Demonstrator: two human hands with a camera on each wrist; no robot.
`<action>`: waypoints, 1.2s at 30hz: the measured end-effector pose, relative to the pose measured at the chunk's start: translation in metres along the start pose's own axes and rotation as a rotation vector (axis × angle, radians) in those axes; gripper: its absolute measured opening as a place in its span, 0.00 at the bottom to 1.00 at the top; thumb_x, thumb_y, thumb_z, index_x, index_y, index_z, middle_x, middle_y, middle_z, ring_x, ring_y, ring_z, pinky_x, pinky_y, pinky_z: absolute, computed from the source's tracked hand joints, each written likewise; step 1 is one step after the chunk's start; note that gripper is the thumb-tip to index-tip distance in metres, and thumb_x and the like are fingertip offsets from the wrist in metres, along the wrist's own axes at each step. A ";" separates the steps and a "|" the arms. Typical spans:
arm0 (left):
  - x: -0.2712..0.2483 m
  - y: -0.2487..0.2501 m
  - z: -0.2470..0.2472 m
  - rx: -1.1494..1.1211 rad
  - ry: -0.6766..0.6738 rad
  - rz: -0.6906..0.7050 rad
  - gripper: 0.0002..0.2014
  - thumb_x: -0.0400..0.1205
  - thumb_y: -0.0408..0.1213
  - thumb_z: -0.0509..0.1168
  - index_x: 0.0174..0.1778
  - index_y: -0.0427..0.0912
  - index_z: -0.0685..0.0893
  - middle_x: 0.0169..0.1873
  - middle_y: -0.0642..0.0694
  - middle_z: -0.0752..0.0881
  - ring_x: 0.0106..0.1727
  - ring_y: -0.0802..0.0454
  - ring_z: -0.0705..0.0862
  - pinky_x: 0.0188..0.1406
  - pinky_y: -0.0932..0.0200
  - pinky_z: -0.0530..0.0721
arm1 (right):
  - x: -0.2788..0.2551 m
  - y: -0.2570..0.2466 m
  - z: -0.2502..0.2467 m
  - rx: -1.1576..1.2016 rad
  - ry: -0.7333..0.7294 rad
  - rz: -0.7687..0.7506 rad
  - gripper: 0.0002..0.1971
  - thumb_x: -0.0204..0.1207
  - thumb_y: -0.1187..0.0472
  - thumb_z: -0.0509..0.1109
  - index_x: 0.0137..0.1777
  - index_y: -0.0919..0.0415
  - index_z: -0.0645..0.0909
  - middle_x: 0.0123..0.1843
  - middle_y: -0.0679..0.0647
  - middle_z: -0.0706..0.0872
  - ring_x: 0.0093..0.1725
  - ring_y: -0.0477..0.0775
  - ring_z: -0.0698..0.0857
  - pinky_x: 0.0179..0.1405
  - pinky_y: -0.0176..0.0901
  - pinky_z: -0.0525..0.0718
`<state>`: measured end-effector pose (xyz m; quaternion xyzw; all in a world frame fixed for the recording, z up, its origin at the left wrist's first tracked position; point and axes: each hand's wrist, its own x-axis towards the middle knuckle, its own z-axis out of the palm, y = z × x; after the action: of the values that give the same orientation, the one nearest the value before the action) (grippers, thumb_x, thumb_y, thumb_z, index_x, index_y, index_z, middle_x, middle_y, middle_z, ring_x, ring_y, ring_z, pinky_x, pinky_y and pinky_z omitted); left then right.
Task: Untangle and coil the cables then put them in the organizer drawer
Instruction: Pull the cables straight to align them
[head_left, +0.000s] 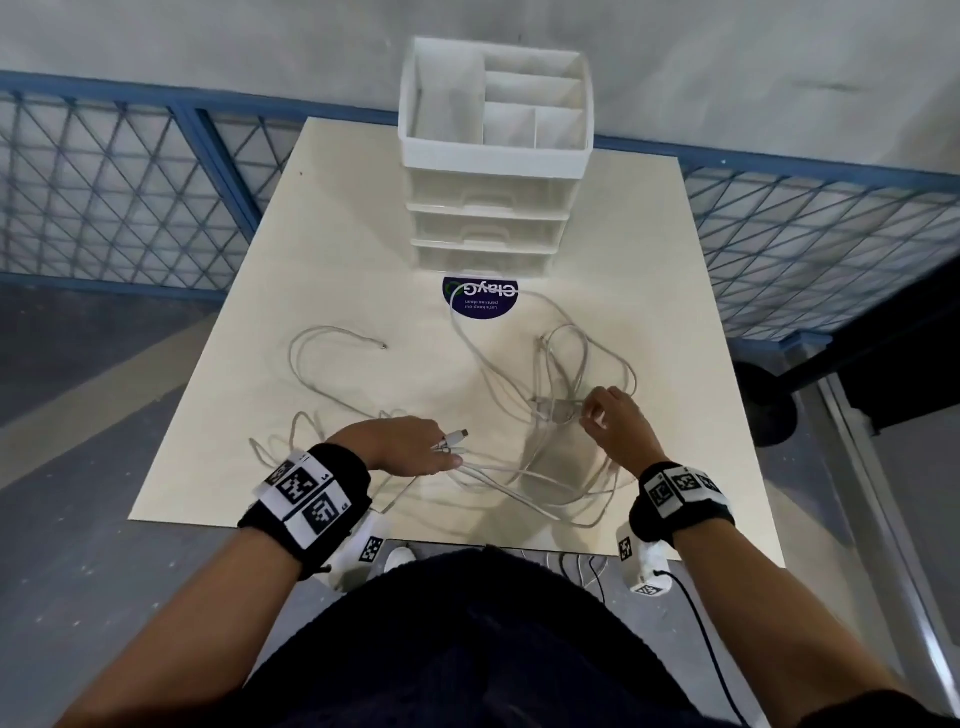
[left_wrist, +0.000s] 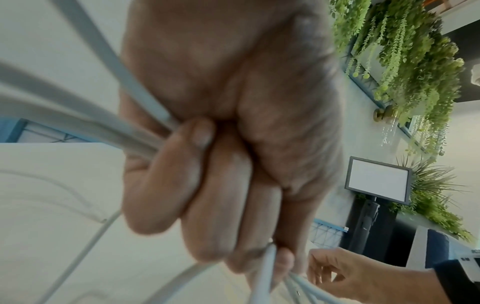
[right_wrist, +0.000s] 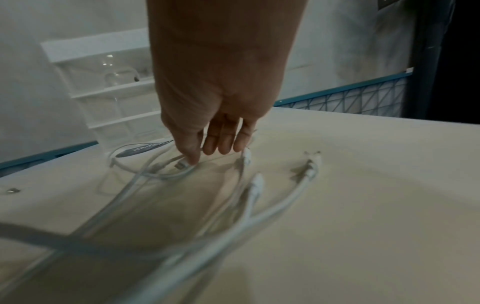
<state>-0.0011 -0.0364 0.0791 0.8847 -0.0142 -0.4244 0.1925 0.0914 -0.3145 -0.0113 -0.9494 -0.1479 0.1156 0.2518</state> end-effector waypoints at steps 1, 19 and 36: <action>-0.001 0.000 0.000 -0.005 0.023 0.002 0.21 0.83 0.55 0.56 0.28 0.48 0.67 0.41 0.40 0.82 0.45 0.42 0.78 0.47 0.54 0.72 | 0.003 -0.004 0.002 -0.024 0.016 -0.033 0.03 0.72 0.67 0.70 0.45 0.64 0.81 0.43 0.59 0.80 0.48 0.64 0.81 0.49 0.55 0.81; 0.001 0.003 -0.004 -0.179 0.195 0.092 0.21 0.84 0.51 0.56 0.29 0.42 0.71 0.25 0.50 0.74 0.39 0.42 0.78 0.38 0.56 0.68 | 0.048 -0.029 -0.044 -0.223 -0.081 0.260 0.11 0.77 0.67 0.61 0.53 0.58 0.82 0.56 0.61 0.83 0.61 0.63 0.79 0.56 0.53 0.64; 0.014 0.039 -0.048 -1.142 0.603 0.445 0.14 0.87 0.50 0.49 0.45 0.42 0.67 0.27 0.53 0.62 0.22 0.61 0.63 0.28 0.67 0.69 | 0.033 -0.159 -0.072 0.725 -0.183 -0.093 0.07 0.71 0.70 0.74 0.47 0.61 0.81 0.35 0.52 0.84 0.28 0.39 0.82 0.28 0.25 0.73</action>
<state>0.0500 -0.0594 0.1094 0.6998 0.0847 -0.0508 0.7075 0.1074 -0.2035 0.1262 -0.7765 -0.1623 0.2331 0.5624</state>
